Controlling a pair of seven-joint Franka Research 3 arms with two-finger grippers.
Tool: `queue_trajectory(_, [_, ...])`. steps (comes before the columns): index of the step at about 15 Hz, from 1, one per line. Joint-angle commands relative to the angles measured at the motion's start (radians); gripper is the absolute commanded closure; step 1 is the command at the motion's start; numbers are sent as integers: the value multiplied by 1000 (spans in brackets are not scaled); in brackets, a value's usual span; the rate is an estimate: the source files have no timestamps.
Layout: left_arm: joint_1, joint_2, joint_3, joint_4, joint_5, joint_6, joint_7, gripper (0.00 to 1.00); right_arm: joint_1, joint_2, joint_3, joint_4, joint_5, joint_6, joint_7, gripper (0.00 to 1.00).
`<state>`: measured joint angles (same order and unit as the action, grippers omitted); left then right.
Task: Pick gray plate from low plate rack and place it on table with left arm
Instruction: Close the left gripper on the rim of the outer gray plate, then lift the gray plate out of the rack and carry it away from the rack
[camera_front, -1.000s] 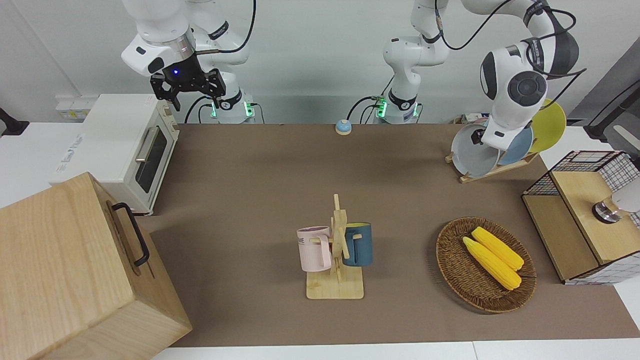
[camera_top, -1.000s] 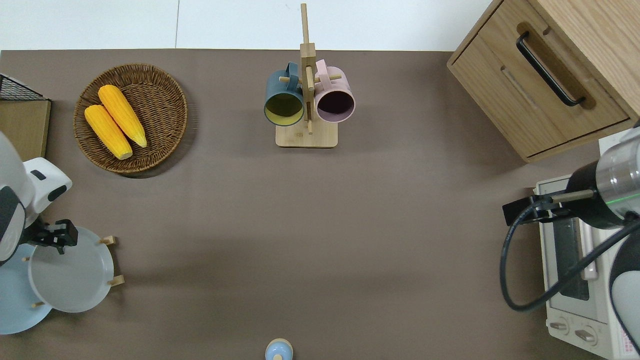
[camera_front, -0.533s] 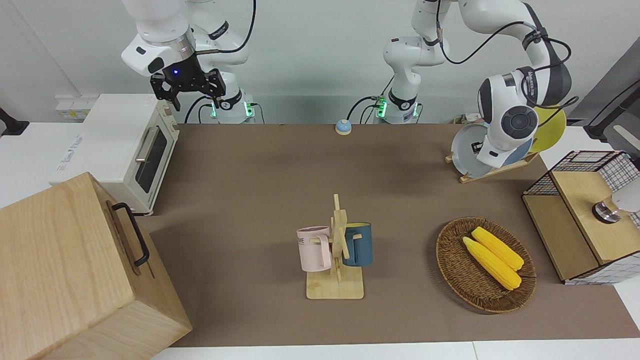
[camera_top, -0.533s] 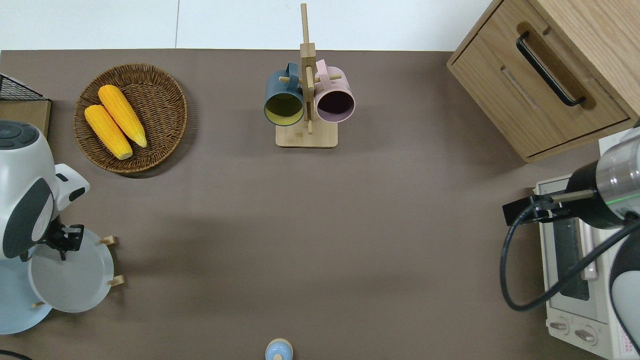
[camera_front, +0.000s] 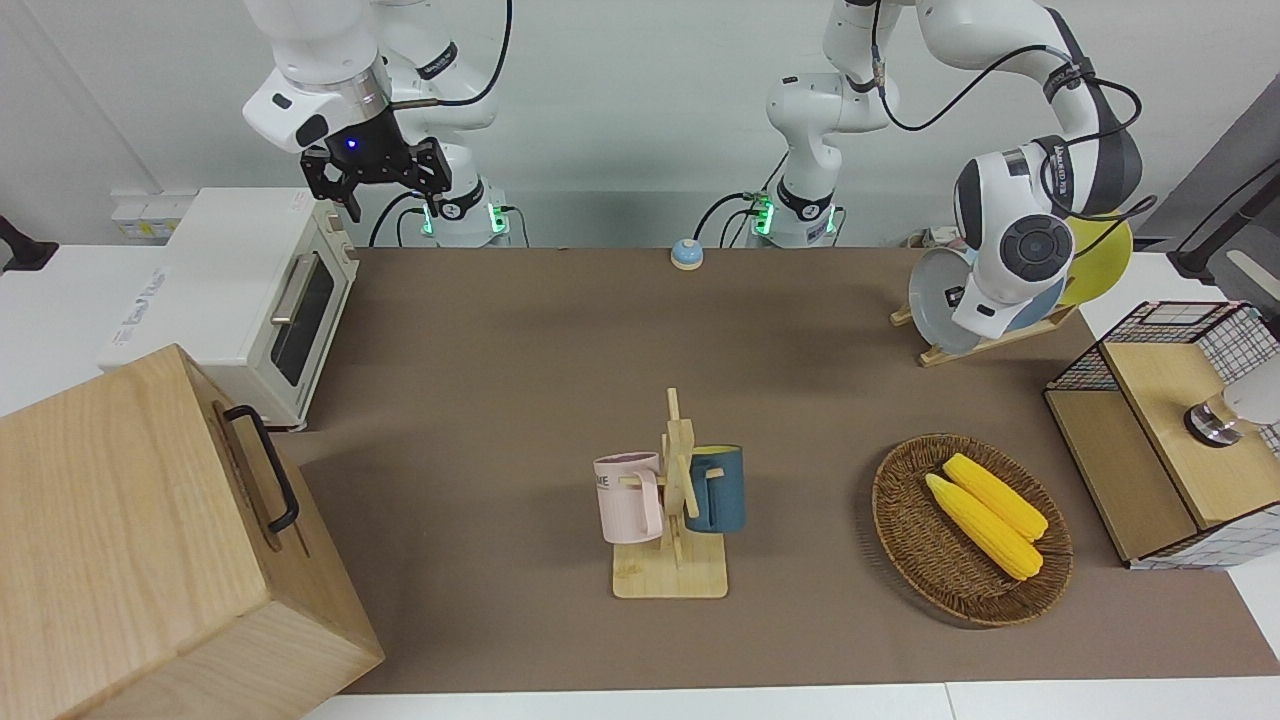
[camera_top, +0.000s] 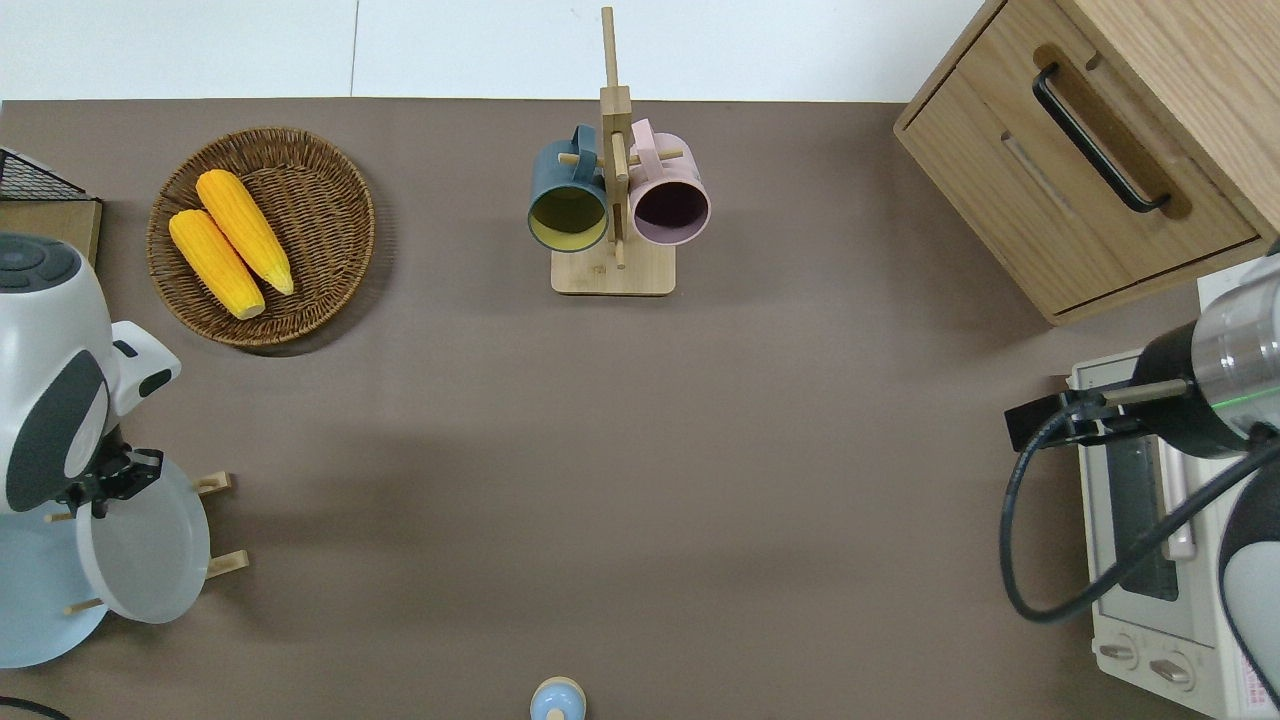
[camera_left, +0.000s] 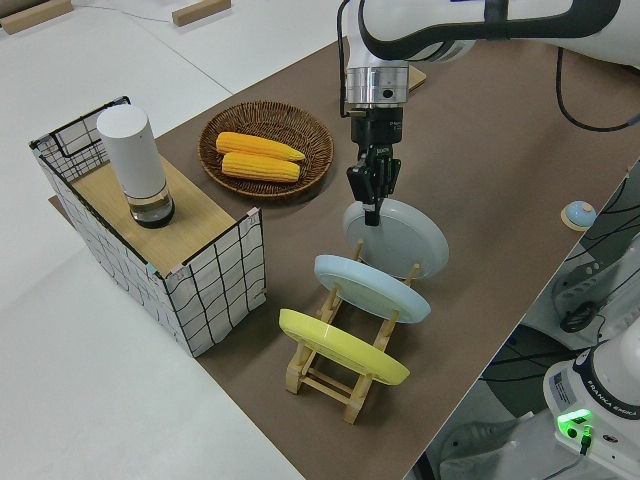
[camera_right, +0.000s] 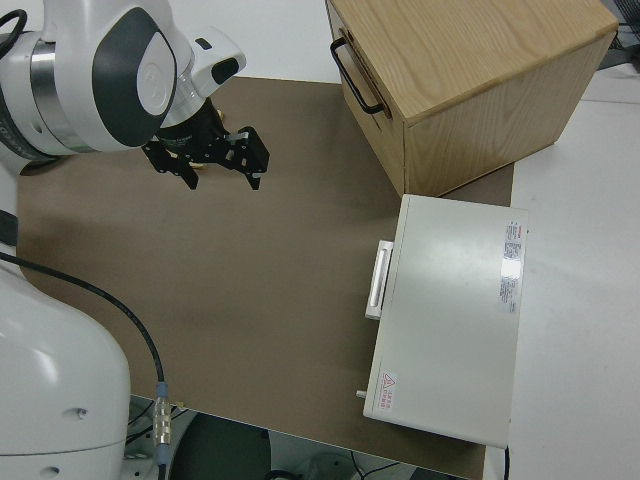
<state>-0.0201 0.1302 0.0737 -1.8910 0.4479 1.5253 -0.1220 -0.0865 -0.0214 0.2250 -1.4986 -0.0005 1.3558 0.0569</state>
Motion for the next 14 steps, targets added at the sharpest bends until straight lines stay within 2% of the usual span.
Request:
queue_trajectory(1, [-11, -6, 5, 52, 15, -62, 10, 948, -15, -5, 7, 6, 4, -15, -3, 11])
queue_trajectory(6, [-20, -12, -26, 141, -21, -160, 33, 959, -13, -5, 7, 6, 4, -15, -3, 13])
queue_trajectory(9, [-21, -15, -23, 205, -180, -197, 21, 971, -15, -5, 7, 6, 4, -15, -3, 13])
queue_trajectory(14, [-38, -24, -28, 204, -441, -183, -20, 971, -15, -5, 7, 6, 4, -15, -3, 11])
